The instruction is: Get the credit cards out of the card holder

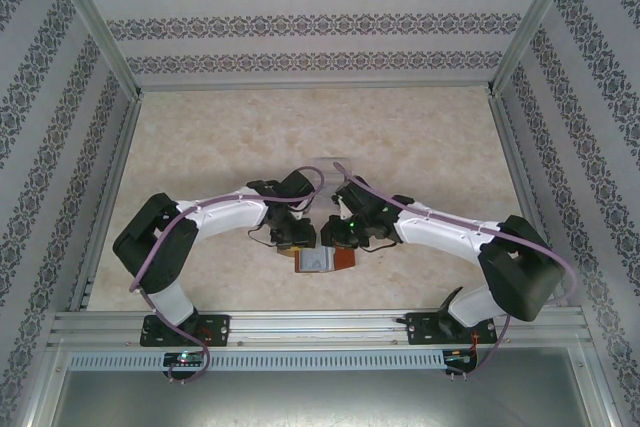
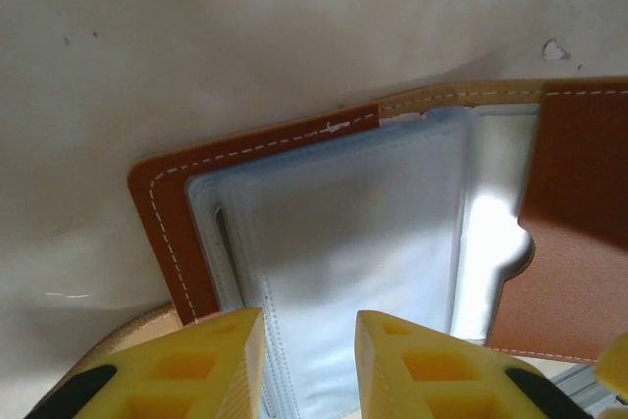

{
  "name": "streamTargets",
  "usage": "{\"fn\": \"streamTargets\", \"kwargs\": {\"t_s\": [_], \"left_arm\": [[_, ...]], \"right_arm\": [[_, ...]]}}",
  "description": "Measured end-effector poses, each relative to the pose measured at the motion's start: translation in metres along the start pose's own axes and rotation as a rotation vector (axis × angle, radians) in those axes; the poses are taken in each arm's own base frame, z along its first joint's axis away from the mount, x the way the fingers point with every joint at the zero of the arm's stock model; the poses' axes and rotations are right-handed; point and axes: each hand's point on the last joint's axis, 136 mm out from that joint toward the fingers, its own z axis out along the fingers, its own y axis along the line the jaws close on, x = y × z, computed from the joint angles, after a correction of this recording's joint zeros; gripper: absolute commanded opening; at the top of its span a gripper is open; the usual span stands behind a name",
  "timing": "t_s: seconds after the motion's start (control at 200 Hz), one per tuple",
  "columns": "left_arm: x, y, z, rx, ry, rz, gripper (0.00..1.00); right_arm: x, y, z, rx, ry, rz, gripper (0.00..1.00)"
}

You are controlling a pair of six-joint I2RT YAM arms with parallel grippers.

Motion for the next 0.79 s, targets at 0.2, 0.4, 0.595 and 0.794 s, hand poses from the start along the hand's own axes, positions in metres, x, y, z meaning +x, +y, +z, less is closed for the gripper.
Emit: {"fn": "streamTargets", "kwargs": {"t_s": [0.2,0.4,0.595,0.794], "left_arm": [[0.0,0.006,0.003,-0.024,-0.005,-0.002,0.3],[-0.003,0.009,0.003,-0.047,-0.024,-0.001,0.27],[0.001,0.014,0.005,-0.058,-0.015,-0.006,0.27],[0.001,0.014,0.005,-0.058,-0.015,-0.006,0.26]], "right_arm": [[0.002,-0.005,0.011,0.007,0.014,0.021,0.24],[0.001,-0.007,0.018,0.007,0.018,0.025,0.23],[0.004,-0.012,0.025,0.012,0.034,0.032,0.23],[0.003,-0.011,0.029,0.001,0.035,0.032,0.23]]}}
